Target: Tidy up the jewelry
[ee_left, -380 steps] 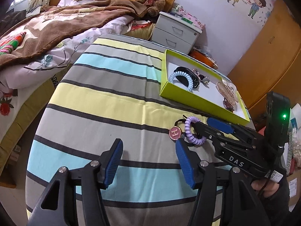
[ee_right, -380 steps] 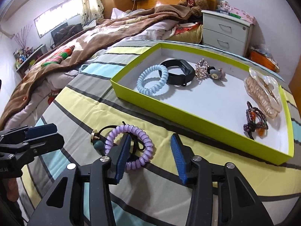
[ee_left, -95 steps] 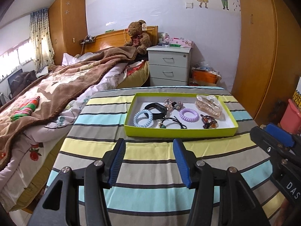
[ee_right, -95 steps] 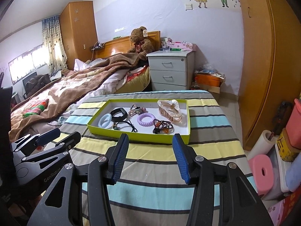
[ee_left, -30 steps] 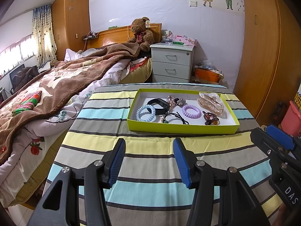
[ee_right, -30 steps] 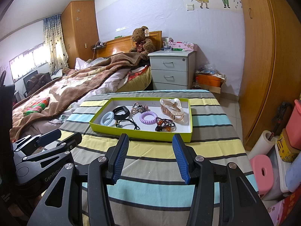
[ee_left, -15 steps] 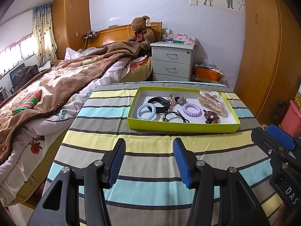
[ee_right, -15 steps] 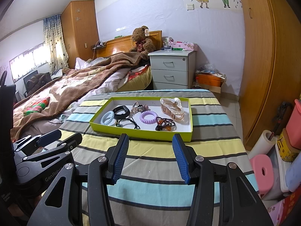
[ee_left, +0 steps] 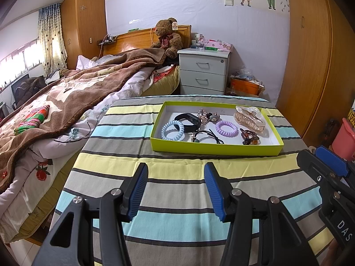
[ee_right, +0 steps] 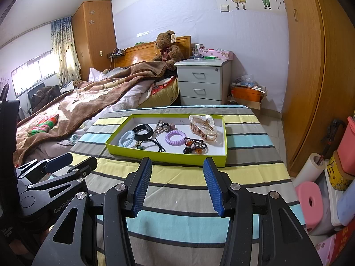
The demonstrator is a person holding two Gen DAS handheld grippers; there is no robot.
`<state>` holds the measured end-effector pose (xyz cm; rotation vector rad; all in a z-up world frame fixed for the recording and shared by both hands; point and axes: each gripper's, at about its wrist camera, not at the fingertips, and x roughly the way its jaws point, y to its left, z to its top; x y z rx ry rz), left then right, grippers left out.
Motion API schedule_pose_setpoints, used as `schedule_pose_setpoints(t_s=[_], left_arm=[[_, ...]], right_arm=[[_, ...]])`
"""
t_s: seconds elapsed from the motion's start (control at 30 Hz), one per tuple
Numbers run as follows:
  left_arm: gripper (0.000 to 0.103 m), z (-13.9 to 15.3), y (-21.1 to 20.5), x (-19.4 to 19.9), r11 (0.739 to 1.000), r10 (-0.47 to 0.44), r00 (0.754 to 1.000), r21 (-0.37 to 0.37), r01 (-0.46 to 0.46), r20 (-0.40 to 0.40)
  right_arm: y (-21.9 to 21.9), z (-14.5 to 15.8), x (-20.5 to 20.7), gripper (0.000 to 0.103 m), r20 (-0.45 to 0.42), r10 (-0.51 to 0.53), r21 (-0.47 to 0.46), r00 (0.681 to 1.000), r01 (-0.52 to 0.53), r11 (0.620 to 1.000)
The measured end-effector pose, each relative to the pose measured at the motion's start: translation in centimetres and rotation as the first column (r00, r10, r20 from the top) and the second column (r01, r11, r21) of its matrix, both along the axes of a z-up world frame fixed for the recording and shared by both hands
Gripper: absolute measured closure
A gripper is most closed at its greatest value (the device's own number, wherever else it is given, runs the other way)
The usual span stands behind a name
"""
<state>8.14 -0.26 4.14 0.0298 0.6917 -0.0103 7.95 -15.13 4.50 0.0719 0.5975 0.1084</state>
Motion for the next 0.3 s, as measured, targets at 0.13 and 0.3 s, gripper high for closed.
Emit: schedule_pose_setpoints(t_s=[0.13, 0.3], left_arm=[[0.049, -0.12, -0.11, 0.21, 1.0, 0.003, 1.0, 0.002, -0.003, -0.012], [0.049, -0.12, -0.17, 0.6, 1.0, 0.002, 1.0, -0.007, -0.002, -0.029]], right_arm=[[-0.01, -0.01, 0.01, 0.054, 0.0, 0.0, -0.001, 1.0, 0.0, 1.0], [-0.03, -0.03, 0.0, 0.054, 0.001, 0.0, 0.0, 1.0, 0.0, 1.0]])
